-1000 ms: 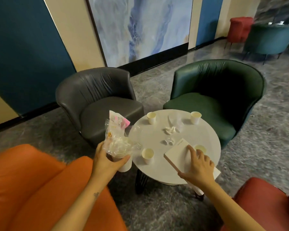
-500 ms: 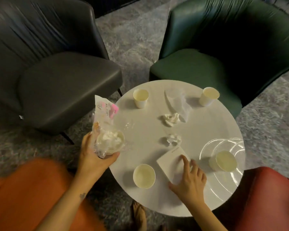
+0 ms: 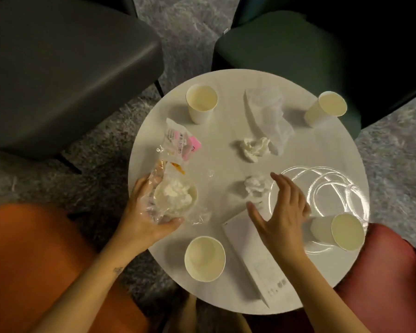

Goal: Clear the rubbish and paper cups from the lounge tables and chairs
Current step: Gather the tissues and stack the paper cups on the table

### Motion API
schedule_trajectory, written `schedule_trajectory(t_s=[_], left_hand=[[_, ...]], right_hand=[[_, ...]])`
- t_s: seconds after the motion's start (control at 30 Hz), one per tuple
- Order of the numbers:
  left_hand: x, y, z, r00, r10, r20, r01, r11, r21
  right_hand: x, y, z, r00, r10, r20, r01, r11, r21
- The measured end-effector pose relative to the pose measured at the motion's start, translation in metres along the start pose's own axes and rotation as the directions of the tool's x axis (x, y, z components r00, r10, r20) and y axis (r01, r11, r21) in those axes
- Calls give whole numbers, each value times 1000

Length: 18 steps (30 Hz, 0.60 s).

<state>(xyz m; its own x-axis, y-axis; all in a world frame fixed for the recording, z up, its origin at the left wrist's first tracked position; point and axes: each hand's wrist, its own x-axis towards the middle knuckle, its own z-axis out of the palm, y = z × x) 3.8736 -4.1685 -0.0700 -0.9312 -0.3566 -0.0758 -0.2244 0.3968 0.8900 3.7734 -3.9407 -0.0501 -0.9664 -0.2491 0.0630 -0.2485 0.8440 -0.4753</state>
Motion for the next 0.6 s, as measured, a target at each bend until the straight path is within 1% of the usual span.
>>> schedule_trajectory(t_s=[0.2, 0.27, 0.37, 0.4, 0.43, 0.5, 0.53, 0.57, 0.6], left_hand=[[6, 1, 6, 996, -23, 88, 33, 993, -112], [6, -2, 6, 993, -36, 108, 49, 992, -119], [4, -9, 5, 990, -89, 113, 99, 991, -89], [4, -10, 5, 991, -84, 101, 92, 993, -76], [4, -11, 5, 996, -47, 75, 51, 997, -65], [4, -11, 6, 999, 46, 25, -47, 999, 15], [1, -12, 7, 998, 66, 15, -67, 997, 46], [-3, -13, 8, 998, 60, 9, -61, 996, 63], [-9, -15, 7, 1000, 21, -3, -21, 998, 59]], right_hand=[[31, -33, 23, 996, -81, 35, 78, 993, 88], [31, -40, 27, 994, -98, 42, 93, 990, 107], [26, -45, 30, 991, -114, 71, 104, 987, 123], [24, -46, 31, 989, -119, 87, 107, 986, 128], [22, -46, 32, 987, -123, 106, 108, 985, 136], [18, -48, 32, 982, -128, 139, 106, 983, 152], [16, -48, 31, 981, -129, 146, 104, 981, 165], [14, -49, 30, 981, -129, 148, 102, 978, 181], [12, -50, 29, 980, -130, 149, 100, 975, 198]])
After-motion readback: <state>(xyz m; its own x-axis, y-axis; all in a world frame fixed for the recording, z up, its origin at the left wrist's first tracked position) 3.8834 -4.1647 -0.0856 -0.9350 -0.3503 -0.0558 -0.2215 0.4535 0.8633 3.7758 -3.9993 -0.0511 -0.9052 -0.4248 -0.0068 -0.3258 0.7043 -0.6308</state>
